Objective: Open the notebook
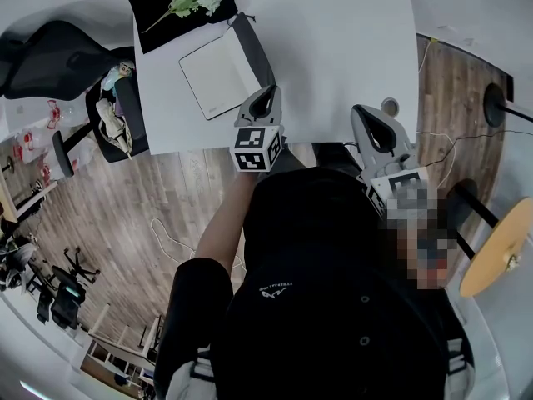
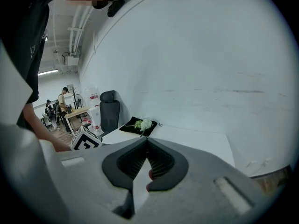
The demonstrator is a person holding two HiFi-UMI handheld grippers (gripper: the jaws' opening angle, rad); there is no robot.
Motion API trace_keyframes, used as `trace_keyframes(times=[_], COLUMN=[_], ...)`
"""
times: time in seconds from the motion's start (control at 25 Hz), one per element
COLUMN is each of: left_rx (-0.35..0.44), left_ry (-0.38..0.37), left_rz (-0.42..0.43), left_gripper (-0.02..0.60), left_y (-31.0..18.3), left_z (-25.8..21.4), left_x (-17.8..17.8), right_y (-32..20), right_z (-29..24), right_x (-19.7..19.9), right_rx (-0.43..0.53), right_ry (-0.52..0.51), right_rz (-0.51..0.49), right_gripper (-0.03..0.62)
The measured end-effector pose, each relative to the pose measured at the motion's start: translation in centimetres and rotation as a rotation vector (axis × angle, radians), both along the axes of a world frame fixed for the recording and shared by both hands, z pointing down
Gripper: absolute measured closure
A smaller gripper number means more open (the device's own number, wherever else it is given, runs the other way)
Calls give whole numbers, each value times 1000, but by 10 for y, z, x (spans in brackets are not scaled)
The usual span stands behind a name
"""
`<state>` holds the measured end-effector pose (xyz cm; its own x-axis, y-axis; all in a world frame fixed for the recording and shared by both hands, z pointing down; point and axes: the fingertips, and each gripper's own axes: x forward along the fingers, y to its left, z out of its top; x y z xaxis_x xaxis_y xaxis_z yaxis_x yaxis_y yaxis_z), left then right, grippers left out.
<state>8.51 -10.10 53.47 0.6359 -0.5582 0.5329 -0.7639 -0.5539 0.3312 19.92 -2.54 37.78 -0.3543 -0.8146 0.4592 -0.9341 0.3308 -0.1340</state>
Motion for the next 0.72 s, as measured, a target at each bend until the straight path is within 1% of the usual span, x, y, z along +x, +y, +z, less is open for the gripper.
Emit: trace_keyframes(times=[0.32,0.72], left_rx=[-17,-40], left_ry=[-10,-31], left_rz=[46,81], left_gripper=[566,566], left_y=[-1,-2], left_z=[9,20], left_x=[12,22], right_y=[2,-1], right_z=[4,10], right_x=[9,20], right_rx=[-16,-30], right_ry=[-2,-4], right_rz=[27,50], right_gripper=[589,589])
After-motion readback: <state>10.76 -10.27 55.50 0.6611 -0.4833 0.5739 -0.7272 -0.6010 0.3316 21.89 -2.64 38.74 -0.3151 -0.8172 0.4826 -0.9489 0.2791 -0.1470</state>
